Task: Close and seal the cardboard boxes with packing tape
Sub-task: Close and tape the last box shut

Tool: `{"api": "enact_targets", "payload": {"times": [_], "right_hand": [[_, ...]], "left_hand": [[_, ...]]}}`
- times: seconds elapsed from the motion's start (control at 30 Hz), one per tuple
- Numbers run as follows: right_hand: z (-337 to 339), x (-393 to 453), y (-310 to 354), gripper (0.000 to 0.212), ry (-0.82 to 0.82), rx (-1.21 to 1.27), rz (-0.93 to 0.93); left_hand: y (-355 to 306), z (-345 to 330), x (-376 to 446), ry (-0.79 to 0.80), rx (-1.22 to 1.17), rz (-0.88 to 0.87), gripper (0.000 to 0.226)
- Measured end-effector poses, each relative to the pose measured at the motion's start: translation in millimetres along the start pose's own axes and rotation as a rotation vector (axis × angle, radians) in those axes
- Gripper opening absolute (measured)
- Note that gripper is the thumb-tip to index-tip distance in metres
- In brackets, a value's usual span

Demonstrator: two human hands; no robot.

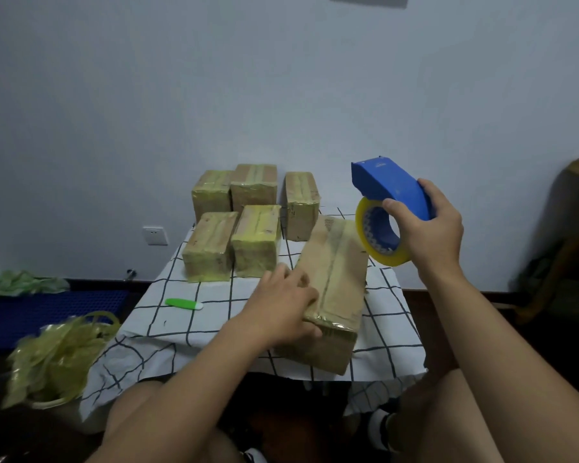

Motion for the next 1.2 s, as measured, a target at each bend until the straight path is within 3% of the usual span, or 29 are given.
{"api": "enact_targets", "payload": {"times": [0.13, 0.23, 0.5, 0.63, 0.7, 0.93, 1.2], "right_hand": [[7, 5, -13, 0.066, -0.009, 0.006, -0.008], [7, 9, -22, 0.067, -0.014, 0.003, -0.008], [4, 27, -44, 0.061, -0.005, -0.030, 0.005], [-2, 35, -57, 0.059, -0.009, -0.039, -0.011], [-7, 37, -61, 0.061, -0.013, -0.036, -0.017], [-17, 42, -84, 0.067, -0.030, -0.049, -0.069], [-21, 40, -84, 0.072, -0.053, -0.105, -0.064]], "left_hand": [[8, -22, 18, 0.066, -0.124, -0.135, 0.073], [-5, -36, 33, -0.052, 0.058, -0.109, 0.075], [-26, -39, 65, -0.183, -0.014, -0.227, 0.072], [-3, -16, 99, -0.096, -0.402, -0.051, 0.066], [6, -5, 129, -0.170, -0.354, -0.002, 0.062], [15, -33, 227, 0.106, -0.144, -0.014, 0.075], [7, -36, 195, 0.123, -0.093, -0.093, 0.079]]}}
Point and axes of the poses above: each hand's wrist, its own x-axis towards the middle knuckle, its own z-axis out of the back of the hand, y = z × x, the point moved 5 cm from there along x, towards the middle knuckle
